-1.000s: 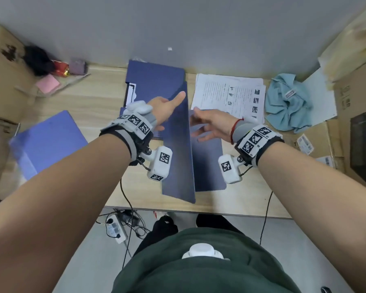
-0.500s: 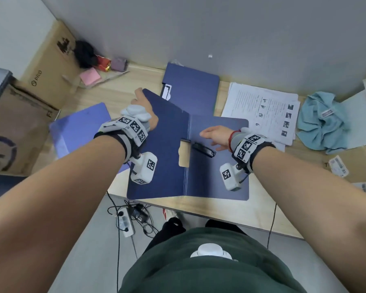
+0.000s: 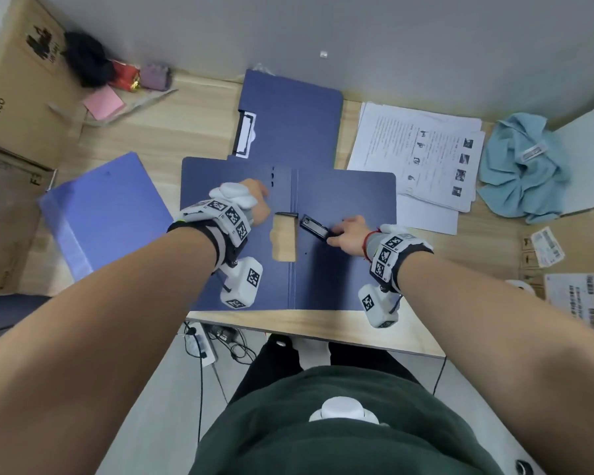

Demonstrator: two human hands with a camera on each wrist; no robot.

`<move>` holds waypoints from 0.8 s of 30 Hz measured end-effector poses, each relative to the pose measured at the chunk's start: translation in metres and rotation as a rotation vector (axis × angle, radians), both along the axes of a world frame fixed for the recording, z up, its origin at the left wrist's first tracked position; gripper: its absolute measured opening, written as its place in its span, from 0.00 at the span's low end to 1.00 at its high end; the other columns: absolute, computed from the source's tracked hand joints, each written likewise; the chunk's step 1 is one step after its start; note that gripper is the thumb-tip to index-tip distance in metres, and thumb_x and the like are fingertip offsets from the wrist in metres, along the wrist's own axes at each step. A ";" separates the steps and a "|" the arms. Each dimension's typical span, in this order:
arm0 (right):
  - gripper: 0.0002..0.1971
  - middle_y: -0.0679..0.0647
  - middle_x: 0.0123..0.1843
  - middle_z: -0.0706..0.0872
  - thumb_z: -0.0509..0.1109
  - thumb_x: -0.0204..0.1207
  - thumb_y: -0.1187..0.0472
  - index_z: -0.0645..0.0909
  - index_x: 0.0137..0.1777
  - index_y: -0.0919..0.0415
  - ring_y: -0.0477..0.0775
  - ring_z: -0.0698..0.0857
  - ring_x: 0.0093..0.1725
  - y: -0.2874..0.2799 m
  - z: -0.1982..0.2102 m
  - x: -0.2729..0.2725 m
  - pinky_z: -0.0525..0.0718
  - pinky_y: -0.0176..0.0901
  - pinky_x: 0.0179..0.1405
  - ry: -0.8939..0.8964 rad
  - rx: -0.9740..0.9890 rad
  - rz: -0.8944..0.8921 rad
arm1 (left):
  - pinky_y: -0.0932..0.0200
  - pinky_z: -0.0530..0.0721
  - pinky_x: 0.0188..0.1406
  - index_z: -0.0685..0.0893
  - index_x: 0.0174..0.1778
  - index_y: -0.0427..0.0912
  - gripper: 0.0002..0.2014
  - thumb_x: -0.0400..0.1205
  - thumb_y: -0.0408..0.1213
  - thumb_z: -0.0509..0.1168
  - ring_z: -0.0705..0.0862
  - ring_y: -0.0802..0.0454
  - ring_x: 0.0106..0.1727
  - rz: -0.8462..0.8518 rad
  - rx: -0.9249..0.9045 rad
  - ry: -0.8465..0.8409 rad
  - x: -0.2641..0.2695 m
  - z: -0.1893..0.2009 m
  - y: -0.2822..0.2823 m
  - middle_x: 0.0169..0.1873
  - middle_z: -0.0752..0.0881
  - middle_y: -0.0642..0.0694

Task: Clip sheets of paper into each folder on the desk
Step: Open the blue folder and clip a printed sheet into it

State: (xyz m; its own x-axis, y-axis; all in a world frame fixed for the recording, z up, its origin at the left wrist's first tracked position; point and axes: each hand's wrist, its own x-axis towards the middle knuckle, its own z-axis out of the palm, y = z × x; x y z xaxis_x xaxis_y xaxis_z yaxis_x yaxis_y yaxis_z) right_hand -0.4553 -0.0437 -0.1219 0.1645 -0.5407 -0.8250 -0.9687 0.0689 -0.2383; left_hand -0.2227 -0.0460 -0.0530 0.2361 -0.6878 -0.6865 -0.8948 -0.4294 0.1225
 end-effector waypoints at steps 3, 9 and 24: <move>0.19 0.51 0.80 0.59 0.66 0.79 0.44 0.81 0.70 0.37 0.62 0.63 0.78 0.004 0.000 -0.006 0.58 0.50 0.80 -0.015 -0.007 0.023 | 0.51 0.84 0.64 0.87 0.60 0.51 0.12 0.80 0.40 0.68 0.86 0.43 0.53 -0.043 0.109 0.057 -0.024 -0.014 0.012 0.58 0.88 0.47; 0.18 0.49 0.80 0.53 0.62 0.74 0.35 0.73 0.64 0.18 0.63 0.61 0.75 0.011 -0.004 -0.004 0.57 0.60 0.81 0.041 -0.017 0.153 | 0.53 0.87 0.58 0.83 0.46 0.51 0.13 0.68 0.49 0.73 0.90 0.49 0.47 0.043 0.183 0.080 -0.052 -0.067 0.030 0.43 0.92 0.49; 0.22 0.49 0.83 0.45 0.62 0.75 0.36 0.68 0.68 0.17 0.66 0.52 0.80 0.012 -0.007 -0.003 0.59 0.60 0.81 0.036 0.012 0.276 | 0.46 0.90 0.55 0.89 0.44 0.37 0.18 0.64 0.45 0.75 0.89 0.44 0.41 0.076 0.282 0.137 -0.066 -0.099 0.022 0.40 0.91 0.41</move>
